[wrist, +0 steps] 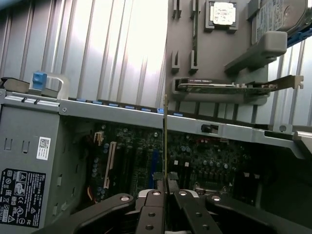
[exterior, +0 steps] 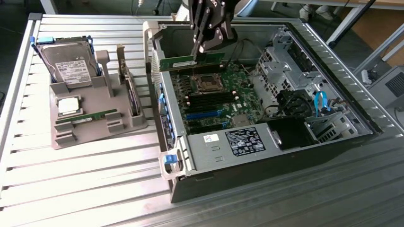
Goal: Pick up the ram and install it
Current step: 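Pick up the ram and move it above insertion slot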
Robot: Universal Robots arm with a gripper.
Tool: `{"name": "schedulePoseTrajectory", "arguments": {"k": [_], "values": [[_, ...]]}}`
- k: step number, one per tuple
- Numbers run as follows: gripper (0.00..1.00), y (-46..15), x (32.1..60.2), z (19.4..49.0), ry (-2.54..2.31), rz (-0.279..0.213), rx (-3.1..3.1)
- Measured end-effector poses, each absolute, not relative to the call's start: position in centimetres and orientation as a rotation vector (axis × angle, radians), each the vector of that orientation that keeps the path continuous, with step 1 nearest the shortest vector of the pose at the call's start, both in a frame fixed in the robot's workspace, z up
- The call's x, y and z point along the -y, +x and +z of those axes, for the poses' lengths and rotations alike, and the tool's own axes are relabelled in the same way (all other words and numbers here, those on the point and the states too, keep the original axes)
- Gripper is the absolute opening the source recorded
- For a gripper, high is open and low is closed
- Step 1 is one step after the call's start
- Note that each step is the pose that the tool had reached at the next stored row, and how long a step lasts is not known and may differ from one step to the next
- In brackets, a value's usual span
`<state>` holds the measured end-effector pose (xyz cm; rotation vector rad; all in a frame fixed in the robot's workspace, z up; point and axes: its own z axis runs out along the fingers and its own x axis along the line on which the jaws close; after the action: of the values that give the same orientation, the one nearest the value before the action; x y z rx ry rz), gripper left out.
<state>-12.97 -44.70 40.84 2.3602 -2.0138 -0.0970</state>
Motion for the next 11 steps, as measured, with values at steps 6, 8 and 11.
{"name": "schedulePoseTrajectory", "arguments": {"k": [6,8,11], "values": [[0.11,-12.3,44.7,40.8,2.360,-0.098,2.013],[0.11,-12.0,44.7,40.8,2.359,-0.099,2.013],[0.11,-11.4,44.7,40.8,2.358,-0.101,2.012]]}}
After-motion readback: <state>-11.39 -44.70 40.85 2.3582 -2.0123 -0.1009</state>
